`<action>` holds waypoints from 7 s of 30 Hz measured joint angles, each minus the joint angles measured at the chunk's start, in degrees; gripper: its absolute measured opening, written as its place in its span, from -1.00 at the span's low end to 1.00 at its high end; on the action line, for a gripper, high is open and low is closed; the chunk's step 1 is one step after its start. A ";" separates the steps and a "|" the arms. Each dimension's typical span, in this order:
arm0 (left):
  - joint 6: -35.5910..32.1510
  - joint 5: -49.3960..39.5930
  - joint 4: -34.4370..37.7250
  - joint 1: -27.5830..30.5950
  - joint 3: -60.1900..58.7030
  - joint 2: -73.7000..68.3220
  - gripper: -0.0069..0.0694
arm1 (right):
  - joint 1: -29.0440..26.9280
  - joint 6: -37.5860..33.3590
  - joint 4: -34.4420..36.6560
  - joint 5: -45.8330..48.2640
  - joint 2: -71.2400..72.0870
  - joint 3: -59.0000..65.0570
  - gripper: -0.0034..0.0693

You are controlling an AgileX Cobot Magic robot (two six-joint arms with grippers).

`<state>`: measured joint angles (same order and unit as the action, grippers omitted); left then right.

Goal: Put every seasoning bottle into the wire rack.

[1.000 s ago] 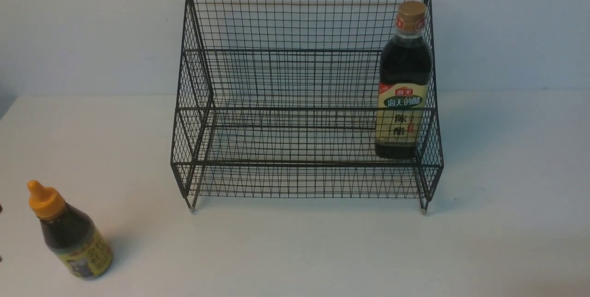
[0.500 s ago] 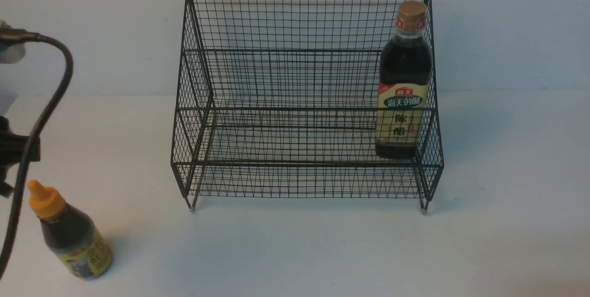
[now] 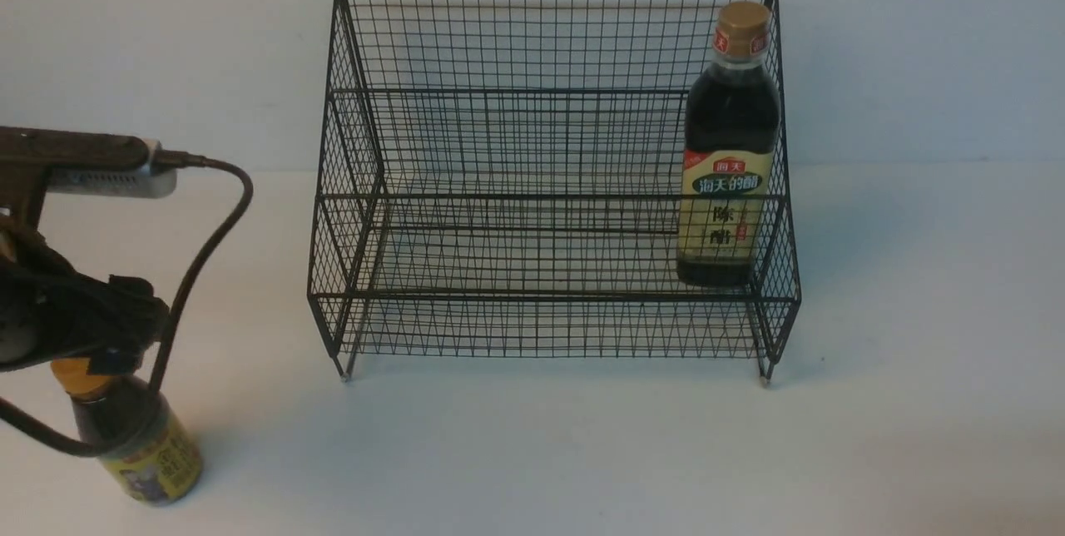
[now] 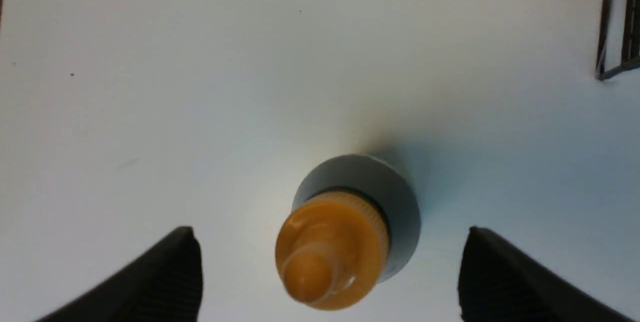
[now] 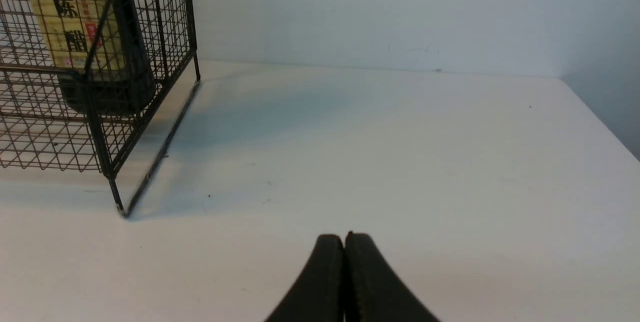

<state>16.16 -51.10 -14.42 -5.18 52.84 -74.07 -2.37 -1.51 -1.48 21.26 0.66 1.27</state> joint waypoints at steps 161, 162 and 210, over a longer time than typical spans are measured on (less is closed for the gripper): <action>-4.01 33.45 12.39 -13.82 -44.50 64.44 -0.83 | 0.00 0.23 0.00 0.15 0.00 0.00 -0.95; -4.01 33.02 11.85 -13.70 -45.07 64.93 -0.83 | 0.00 0.23 0.00 0.15 0.00 0.00 -0.95; -5.73 29.68 9.09 6.37 -54.49 74.64 -0.83 | 0.00 0.23 0.00 0.15 0.00 0.00 -0.95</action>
<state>10.43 -21.42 -5.34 1.19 -1.65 0.57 -2.37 -1.28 -1.48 21.41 0.66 1.27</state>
